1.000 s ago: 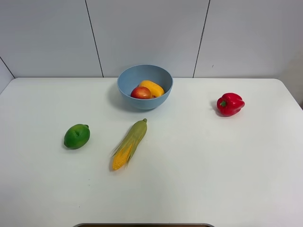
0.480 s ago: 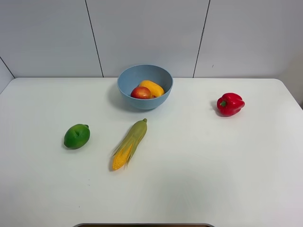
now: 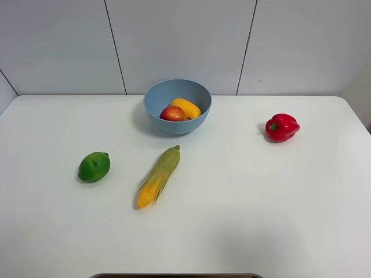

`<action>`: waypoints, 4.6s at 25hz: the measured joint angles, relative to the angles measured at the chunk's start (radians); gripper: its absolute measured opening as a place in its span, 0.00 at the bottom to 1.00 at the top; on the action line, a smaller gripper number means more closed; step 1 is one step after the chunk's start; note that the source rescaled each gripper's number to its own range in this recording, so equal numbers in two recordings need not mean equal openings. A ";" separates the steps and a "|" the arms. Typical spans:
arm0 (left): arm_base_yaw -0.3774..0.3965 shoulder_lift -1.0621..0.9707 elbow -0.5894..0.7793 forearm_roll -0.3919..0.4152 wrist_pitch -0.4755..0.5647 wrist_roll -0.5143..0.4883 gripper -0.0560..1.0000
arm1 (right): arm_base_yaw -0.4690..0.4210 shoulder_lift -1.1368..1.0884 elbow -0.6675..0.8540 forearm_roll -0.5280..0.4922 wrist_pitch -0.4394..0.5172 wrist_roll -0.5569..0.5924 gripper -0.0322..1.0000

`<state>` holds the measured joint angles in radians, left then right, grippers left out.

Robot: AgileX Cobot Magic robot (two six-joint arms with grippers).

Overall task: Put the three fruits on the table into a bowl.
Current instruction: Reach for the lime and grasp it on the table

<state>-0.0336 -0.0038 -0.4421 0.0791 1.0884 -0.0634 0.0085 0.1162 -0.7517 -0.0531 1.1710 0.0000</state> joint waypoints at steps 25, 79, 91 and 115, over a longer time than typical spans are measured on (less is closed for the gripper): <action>0.000 0.000 0.000 0.000 0.000 0.001 1.00 | 0.033 -0.119 0.182 0.041 -0.070 0.000 1.00; 0.000 0.094 -0.068 0.021 0.007 0.000 1.00 | 0.033 -0.119 0.190 0.041 -0.071 0.000 1.00; 0.000 0.476 -0.374 0.020 0.008 0.102 1.00 | 0.033 -0.119 0.190 0.041 -0.071 0.000 1.00; -0.128 1.138 -0.722 -0.002 0.065 0.360 1.00 | 0.033 -0.119 0.190 0.041 -0.071 0.000 1.00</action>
<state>-0.1613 1.1343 -1.1637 0.0767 1.1532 0.2964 0.0414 -0.0030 -0.5618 -0.0124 1.0996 0.0000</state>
